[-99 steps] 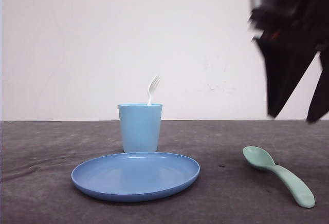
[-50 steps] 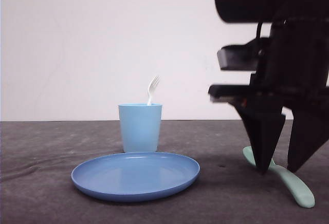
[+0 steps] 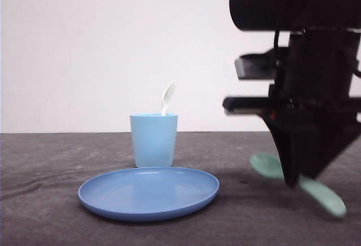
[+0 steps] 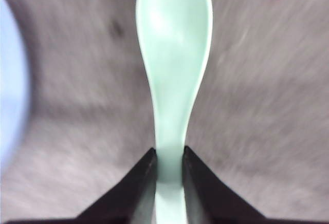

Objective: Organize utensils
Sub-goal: 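Lower the right gripper onto the mint-green spoon and grasp it, then carry the spoon with the right gripper and drop it into the cup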

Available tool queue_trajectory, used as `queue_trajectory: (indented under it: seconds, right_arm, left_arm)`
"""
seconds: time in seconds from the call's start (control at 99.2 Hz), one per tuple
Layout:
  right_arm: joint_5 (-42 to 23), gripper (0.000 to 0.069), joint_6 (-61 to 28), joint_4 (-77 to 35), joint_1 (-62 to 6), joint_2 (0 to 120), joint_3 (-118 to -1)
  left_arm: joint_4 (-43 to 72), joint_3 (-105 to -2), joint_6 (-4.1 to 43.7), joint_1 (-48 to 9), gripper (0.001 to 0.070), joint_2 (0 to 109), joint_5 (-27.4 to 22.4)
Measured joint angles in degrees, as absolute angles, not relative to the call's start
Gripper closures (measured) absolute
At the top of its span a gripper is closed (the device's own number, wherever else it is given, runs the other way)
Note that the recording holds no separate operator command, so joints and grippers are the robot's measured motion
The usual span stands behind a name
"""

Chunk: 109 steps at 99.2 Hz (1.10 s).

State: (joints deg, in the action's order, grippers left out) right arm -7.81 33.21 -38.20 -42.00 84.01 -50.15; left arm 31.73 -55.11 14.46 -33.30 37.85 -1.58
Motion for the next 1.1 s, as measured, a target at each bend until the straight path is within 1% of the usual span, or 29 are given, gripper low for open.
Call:
queue_trajectory:
  seconds: [0.121, 0.212, 0.313, 0.434, 0.575, 0.706, 0.948, 1.099]
  right_arm:
    - [-11.44, 0.0622, 31.38, -37.74, -42.68, 80.64, -55.94]
    - [-13.58, 0.0622, 28.34, -33.8, -43.79, 77.8, -60.93]
    - [-13.37, 0.0623, 24.47, -26.24, -45.08, 76.58, -65.52]
    - [-11.38, 0.0623, 21.85, -18.11, -45.47, 77.1, -66.22]
    - [-10.46, 0.0623, 19.79, -8.54, -45.87, 81.1, -66.22]
    - [-10.13, 0.0623, 18.09, -2.72, -45.91, 86.0, -66.22]
    - [-10.02, 0.0623, 17.69, 2.94, -45.98, 96.47, -66.15]
    - [-9.19, 0.0623, 17.56, 3.7, -45.98, 100.09, -66.13]
  left_arm:
    - [32.56, -55.11, 14.48, -33.3, 0.0412, 37.8, -1.61]
    - [32.82, -55.11, 14.48, -33.3, 0.0412, 37.8, -1.61]
    - [32.8, -55.11, 14.48, -33.3, 0.0412, 37.82, -1.61]
    - [32.82, -55.11, 14.79, -33.3, 0.0412, 37.82, -1.61]
    - [32.82, -55.11, 15.22, -33.3, 0.0412, 37.82, -1.61]
    - [32.8, -55.11, 15.33, -33.3, 0.0412, 37.8, -1.61]
    - [33.47, -55.11, 15.9, -33.3, 0.0412, 37.82, -1.61]
    - [35.16, -55.11, 15.92, -33.3, 0.0412, 37.8, -1.61]
